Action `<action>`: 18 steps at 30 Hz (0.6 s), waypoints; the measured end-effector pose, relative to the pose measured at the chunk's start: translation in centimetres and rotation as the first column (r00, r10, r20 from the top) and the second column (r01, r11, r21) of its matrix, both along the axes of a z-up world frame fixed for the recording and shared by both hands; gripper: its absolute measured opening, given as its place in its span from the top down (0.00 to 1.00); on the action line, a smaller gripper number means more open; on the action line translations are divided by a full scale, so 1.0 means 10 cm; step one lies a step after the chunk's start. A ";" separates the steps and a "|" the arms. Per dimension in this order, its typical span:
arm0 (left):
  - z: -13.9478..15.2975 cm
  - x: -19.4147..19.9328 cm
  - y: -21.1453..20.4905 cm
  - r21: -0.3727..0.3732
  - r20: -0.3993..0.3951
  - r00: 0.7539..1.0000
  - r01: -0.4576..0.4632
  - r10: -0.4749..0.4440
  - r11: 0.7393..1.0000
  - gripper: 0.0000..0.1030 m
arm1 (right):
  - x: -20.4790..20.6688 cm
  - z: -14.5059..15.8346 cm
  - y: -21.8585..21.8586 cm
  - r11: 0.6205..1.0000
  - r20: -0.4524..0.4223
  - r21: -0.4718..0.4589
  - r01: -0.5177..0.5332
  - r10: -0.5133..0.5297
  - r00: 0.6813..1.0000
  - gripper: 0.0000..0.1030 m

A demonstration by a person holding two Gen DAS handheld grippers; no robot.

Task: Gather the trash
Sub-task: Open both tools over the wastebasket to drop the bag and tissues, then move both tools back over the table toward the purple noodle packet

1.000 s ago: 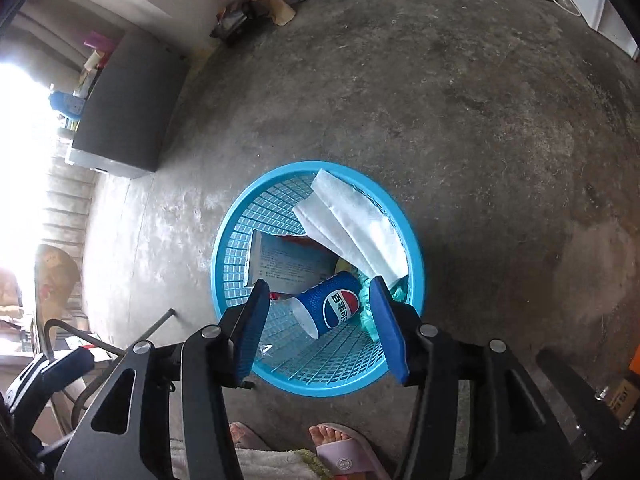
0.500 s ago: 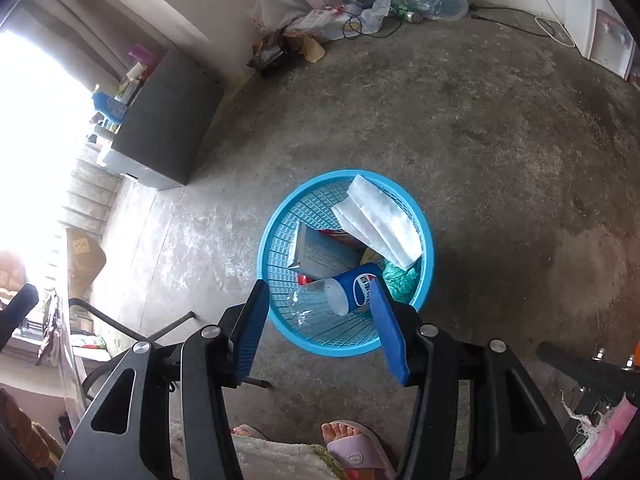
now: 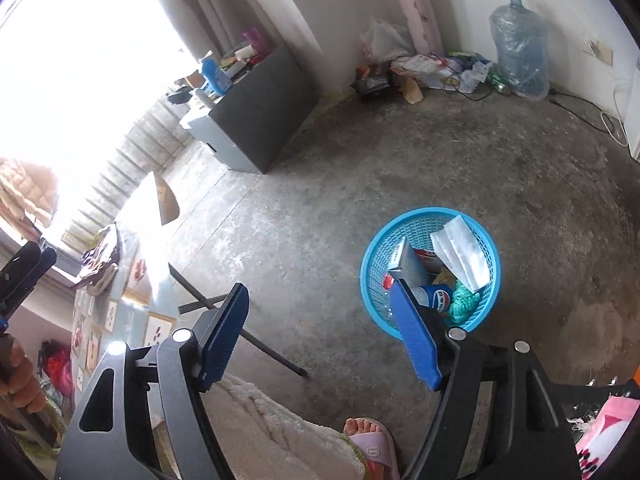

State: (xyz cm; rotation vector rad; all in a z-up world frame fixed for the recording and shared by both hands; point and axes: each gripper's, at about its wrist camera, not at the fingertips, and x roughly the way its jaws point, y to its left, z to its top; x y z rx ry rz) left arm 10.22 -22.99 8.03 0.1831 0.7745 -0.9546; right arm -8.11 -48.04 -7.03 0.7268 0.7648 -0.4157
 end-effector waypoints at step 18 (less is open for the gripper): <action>0.59 0.78 2.22 -0.123 0.087 0.850 -0.509 0.520 0.852 0.31 | 1.25 0.76 0.90 0.938 0.089 -0.040 -0.346 0.348 0.933 0.30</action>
